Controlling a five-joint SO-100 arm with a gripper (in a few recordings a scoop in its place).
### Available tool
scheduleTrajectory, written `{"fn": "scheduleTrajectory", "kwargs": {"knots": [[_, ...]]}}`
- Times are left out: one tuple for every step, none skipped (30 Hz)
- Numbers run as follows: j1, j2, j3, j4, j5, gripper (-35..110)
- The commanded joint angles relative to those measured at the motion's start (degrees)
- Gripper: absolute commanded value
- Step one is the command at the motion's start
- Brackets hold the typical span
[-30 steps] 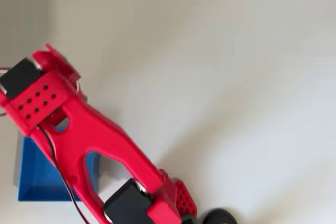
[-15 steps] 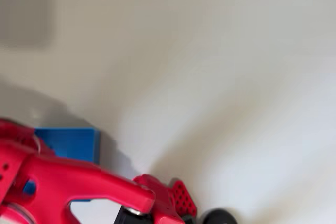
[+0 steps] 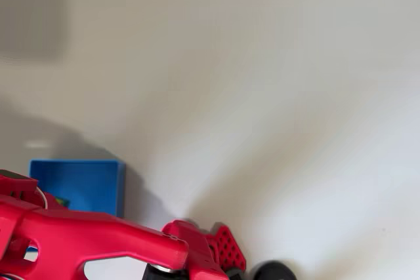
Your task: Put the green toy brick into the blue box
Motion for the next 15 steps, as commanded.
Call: {"fn": "scheduleTrajectory", "kwargs": {"knots": [[-0.5, 0.0, -1.1, -0.6, 0.3, 0], [-0.1, -1.7, -1.8, -0.6, 0.3, 0], [0.4, -3.3, -2.3, -0.6, 0.4, 0], [0.9, -4.9, -2.7, -0.6, 0.4, 0], [1.4, -6.3, -3.0, -0.6, 0.4, 0], [1.8, -7.5, -3.2, -0.6, 0.2, 0], [2.3, -8.5, -3.3, -0.6, -0.1, 0], [2.6, -9.3, -3.3, -0.6, -0.4, 0], [2.9, -9.9, -3.3, -0.6, -0.8, 0], [3.0, -10.4, -3.3, -0.5, -1.2, 0], [3.1, -10.5, -3.3, -0.4, -1.7, 0], [3.1, -10.5, -3.3, -0.4, -1.9, 0], [3.0, -10.5, -3.4, -0.3, -2.3, 0], [2.9, -10.5, -3.4, -0.1, -2.8, 0], [2.8, -10.5, -3.4, 0.1, -3.3, 0]]}}
